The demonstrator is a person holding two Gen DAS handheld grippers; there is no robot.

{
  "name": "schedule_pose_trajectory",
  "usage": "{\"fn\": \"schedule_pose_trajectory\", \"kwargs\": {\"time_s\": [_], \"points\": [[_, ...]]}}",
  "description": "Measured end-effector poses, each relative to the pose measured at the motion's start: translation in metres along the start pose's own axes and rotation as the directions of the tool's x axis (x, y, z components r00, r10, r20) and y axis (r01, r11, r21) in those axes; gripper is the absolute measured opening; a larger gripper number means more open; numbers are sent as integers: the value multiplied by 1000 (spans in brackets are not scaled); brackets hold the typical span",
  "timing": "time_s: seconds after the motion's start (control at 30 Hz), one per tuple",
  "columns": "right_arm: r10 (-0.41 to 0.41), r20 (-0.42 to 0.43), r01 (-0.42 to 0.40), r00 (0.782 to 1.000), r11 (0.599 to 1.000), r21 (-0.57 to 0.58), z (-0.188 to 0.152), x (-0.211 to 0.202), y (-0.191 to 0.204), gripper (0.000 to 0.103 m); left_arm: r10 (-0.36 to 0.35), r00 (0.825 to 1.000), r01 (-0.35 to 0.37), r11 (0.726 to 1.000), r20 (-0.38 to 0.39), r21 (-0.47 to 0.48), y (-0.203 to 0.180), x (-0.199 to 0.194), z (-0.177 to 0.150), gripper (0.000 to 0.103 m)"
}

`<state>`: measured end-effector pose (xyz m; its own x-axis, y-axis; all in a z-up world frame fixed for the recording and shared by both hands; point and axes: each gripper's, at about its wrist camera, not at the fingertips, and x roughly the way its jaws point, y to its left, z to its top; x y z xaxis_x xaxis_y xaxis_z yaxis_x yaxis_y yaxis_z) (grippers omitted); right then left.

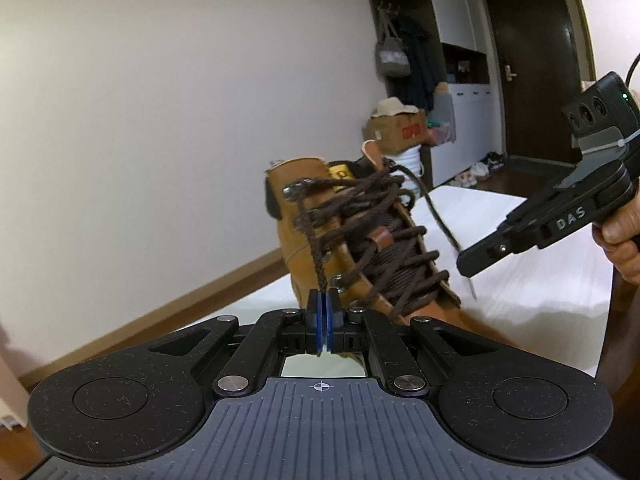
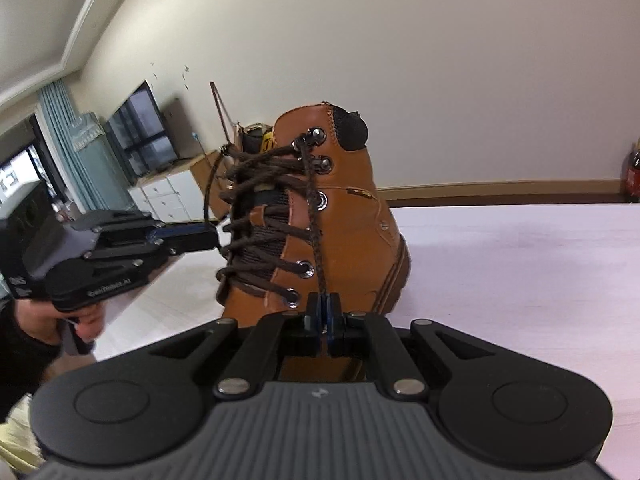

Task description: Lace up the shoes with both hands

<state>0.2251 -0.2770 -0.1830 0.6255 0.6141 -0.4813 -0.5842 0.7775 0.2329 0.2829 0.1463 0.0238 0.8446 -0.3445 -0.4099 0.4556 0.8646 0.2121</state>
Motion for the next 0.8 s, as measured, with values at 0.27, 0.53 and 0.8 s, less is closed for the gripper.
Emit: {"fn": "schedule_pose_trajectory", "kwargs": {"time_s": [0.27, 0.53, 0.8], "points": [[-92, 191, 137, 977, 962, -237, -6, -61, 18, 15, 12, 1000, -12, 1000, -1, -8, 2, 1, -4, 3], [-127, 207, 225, 970, 790, -570, -7, -63, 43, 8, 26, 1000, -26, 999, 9, -24, 3, 1, -8, 7], [-169, 251, 296, 953, 686, -664, -30, -86, 63, 5, 43, 999, -42, 998, 24, -36, 7, -7, -11, 8]]}}
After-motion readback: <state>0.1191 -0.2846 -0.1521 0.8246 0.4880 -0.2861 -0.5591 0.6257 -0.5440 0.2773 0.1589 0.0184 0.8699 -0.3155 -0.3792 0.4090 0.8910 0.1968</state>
